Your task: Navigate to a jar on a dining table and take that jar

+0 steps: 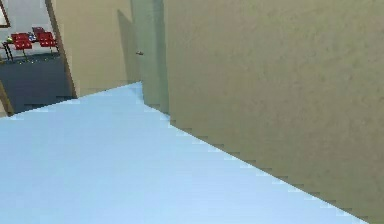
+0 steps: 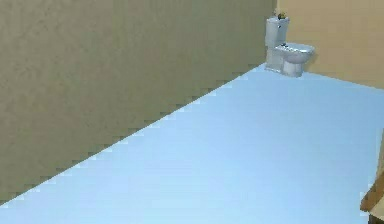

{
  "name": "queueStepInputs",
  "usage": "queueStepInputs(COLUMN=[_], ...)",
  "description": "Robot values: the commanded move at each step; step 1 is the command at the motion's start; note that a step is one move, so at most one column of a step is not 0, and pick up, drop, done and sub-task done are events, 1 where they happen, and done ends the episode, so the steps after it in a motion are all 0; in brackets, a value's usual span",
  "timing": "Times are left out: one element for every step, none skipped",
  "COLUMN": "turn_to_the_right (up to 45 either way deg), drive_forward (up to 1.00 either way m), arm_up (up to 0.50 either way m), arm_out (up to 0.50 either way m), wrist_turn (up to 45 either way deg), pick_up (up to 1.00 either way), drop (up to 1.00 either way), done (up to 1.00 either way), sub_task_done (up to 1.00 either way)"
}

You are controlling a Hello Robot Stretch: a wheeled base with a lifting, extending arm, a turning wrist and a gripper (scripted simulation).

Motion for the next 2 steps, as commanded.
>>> queueStepInputs(turn_to_the_right=[-36.0,0.0], drive_forward=[0.0,1.0], arm_up=[0.0,0.0], arm_out=[0.0,0.0], wrist_turn=[0.0,0.0], pick_up=[0.0,0.0], drop=[0.0,0.0], done=[0.0,0.0], sub_task_done=[0.0,0.0])
